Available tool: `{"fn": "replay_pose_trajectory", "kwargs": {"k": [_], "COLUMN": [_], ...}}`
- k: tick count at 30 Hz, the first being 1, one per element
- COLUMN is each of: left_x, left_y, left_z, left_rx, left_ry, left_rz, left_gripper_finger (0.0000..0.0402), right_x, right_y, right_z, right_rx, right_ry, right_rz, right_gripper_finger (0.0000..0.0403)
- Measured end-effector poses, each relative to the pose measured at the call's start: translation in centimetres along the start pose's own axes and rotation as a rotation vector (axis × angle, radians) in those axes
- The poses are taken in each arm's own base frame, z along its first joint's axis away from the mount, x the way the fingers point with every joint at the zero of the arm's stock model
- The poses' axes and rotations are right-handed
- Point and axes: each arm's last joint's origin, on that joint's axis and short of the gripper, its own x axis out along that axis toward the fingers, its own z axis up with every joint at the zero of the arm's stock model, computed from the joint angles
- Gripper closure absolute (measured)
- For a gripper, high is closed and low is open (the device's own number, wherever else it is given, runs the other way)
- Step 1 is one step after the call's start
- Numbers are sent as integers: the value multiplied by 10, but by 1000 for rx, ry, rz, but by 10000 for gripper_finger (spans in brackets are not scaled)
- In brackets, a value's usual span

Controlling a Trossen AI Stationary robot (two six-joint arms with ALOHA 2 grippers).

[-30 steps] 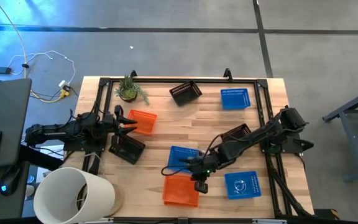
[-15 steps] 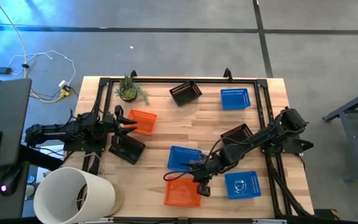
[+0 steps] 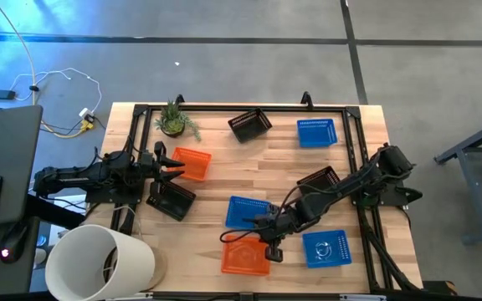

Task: Stack baskets by color
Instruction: Stack the top right orange basket on top of the bottom right orange basket, then stack the left black basket on top of the middle black basket

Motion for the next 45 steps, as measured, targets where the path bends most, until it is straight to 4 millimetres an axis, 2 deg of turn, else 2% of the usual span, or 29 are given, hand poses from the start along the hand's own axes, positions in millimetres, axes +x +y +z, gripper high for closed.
{"fn": "replay_pose_trajectory", "kwargs": {"k": [5, 15, 22, 29, 36, 45], "left_x": [0, 0, 0, 0, 0, 6], "left_y": [0, 0, 0, 0, 0, 2], "left_z": [0, 0, 0, 0, 8, 17], "left_rx": [0, 0, 1, 29, 57, 136], "left_ry": [0, 0, 0, 0, -4, 162], "left_rz": [0, 0, 0, 0, 35, 128], "left_gripper_finger": [294, 294, 294, 294, 294, 294], "right_x": [0, 0, 0, -3, -28, -44], "right_y": [0, 0, -7, -27, -51, -101], "right_z": [0, 0, 4, 16, 33, 47], "right_rx": [-12, -11, -58, -106, -169, -179], "right_ry": [1, -1, -10, -27, -78, -59], "right_rz": [1, -1, -14, -47, -80, -176], "right_gripper_finger": [388, 310, 300, 299, 299, 299]}}
